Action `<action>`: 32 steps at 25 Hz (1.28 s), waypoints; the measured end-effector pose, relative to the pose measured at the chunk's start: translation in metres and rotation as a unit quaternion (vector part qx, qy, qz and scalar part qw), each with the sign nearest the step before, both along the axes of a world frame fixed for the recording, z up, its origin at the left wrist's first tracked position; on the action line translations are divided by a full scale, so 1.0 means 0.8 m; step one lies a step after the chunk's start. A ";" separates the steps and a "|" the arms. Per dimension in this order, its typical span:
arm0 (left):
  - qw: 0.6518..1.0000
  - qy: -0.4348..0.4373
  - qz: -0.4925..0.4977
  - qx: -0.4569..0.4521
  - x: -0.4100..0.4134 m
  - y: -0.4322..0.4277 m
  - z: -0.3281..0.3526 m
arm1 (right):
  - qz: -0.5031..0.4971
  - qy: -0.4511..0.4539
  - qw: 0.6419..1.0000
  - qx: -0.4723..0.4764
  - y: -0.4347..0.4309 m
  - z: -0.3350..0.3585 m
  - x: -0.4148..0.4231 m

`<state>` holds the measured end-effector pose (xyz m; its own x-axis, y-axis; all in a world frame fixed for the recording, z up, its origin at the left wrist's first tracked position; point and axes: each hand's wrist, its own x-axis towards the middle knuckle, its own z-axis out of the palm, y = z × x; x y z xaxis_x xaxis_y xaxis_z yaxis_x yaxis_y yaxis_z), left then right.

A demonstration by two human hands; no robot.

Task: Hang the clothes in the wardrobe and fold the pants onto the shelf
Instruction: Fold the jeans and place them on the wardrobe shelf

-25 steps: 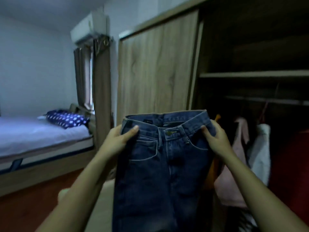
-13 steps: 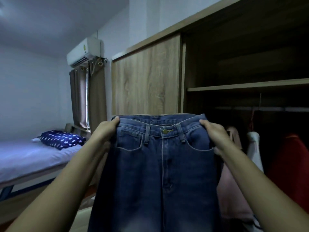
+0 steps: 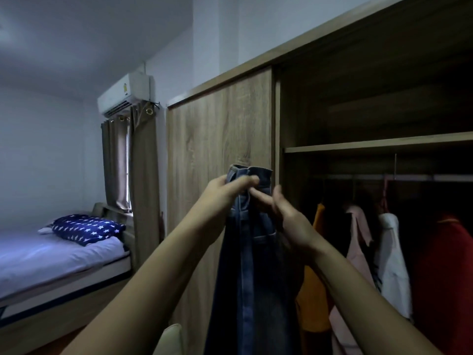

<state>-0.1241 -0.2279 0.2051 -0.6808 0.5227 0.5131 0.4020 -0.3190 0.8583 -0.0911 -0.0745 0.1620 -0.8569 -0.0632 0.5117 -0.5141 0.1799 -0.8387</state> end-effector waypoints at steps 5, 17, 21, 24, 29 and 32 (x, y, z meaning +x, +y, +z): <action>0.994 -0.032 0.072 0.073 -0.015 -0.009 0.008 | -0.211 0.183 0.960 -0.023 0.018 0.000 -0.002; 0.864 0.310 0.391 0.065 -0.040 -0.023 -0.002 | -0.204 0.154 0.967 0.016 0.013 -0.041 0.014; 0.850 0.330 0.399 0.096 -0.059 -0.036 0.012 | -0.236 0.063 0.967 0.068 0.017 -0.132 0.018; 0.872 0.331 0.350 0.082 -0.077 -0.048 0.013 | -0.261 0.076 0.961 0.057 0.030 -0.138 0.020; 0.868 0.354 0.331 0.109 -0.069 -0.061 0.009 | -0.133 0.038 0.990 0.018 0.014 -0.121 0.021; 0.828 0.364 0.426 -0.013 -0.075 -0.069 0.038 | -0.124 0.079 0.988 -0.046 -0.008 -0.103 0.026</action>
